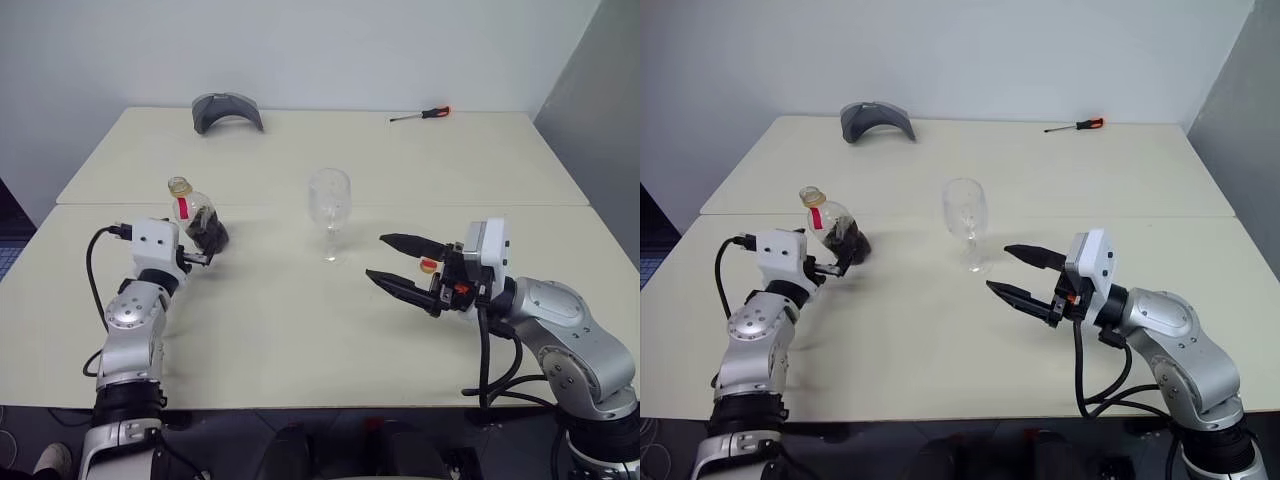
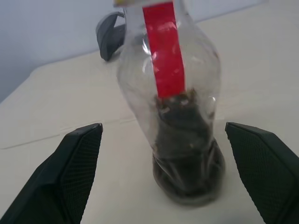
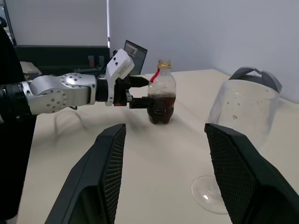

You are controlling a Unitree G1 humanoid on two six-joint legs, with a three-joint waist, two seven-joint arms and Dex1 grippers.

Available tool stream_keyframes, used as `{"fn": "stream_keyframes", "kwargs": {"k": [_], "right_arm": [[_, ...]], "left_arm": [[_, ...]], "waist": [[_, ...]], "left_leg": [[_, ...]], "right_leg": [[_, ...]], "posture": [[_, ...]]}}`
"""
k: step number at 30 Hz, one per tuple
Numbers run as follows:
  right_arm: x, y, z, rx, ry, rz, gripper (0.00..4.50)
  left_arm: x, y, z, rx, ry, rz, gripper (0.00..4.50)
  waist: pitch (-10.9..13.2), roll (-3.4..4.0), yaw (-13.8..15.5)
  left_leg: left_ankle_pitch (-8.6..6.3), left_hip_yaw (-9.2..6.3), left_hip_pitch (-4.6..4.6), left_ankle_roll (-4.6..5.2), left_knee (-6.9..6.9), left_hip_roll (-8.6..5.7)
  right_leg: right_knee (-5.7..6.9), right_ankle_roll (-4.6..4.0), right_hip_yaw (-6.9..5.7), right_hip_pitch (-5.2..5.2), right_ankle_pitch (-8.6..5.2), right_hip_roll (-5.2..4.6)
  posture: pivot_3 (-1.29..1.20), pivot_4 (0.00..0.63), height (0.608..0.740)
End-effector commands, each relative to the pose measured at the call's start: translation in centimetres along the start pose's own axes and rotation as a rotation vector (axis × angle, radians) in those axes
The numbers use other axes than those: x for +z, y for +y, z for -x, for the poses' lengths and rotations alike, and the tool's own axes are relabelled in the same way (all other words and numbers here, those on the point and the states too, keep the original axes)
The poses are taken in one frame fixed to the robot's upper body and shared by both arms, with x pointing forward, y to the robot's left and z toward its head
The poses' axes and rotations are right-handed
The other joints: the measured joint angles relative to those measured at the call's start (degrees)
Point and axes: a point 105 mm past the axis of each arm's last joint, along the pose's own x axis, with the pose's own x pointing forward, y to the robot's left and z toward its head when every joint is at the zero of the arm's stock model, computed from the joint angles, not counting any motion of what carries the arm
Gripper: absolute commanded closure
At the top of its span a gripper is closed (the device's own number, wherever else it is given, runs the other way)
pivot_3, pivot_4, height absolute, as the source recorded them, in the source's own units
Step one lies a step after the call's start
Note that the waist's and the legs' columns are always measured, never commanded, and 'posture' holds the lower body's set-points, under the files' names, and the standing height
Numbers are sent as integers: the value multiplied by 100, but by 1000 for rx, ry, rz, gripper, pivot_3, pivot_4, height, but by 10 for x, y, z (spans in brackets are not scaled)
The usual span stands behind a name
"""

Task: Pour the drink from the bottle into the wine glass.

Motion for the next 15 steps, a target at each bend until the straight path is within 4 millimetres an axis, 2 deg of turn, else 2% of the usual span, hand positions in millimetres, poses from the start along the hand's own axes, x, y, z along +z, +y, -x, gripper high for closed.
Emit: {"fn": "stream_keyframes", "kwargs": {"k": [1, 7, 11, 14, 15], "right_arm": [[12, 2, -3, 8, -33, 18, 1643], [12, -1, -3, 1, -22, 25, 1643], [11, -4, -3, -19, -10, 51, 1643], [14, -6, -2, -22, -21, 30, 1066], [14, -5, -1, -19, -19, 27, 748]], "left_arm": [[9, 4, -11, -16, -42, -7, 0], [7, -8, -31, -71, -42, 5, 0], [6, -16, -36, -112, -49, 6, 0], [8, -19, -42, -118, -54, 7, 0], [9, -20, -44, -121, -54, 8, 0]], "waist": [[0, 0, 15], [1, -1, 40], [1, -1, 33], [1, -2, 34], [1, -2, 36]], "left_leg": [[1, -1, -1, -1, 1, -1], [1, -4, -6, -1, 5, -3], [4, -3, -8, -7, 5, -2], [5, -5, -9, -8, 5, -2], [5, -6, -10, -8, 6, -2]], "right_leg": [[0, 0, -2, 0, 0, -1], [1, 0, -7, -1, 0, -2], [0, 0, -7, -4, 0, -2], [2, 0, -9, -5, 0, -2], [2, 0, -10, -5, 0, -2]], "posture": [[0, 150, 740], [0, 150, 740], [0, 150, 740], [0, 150, 740], [0, 150, 740]]}}
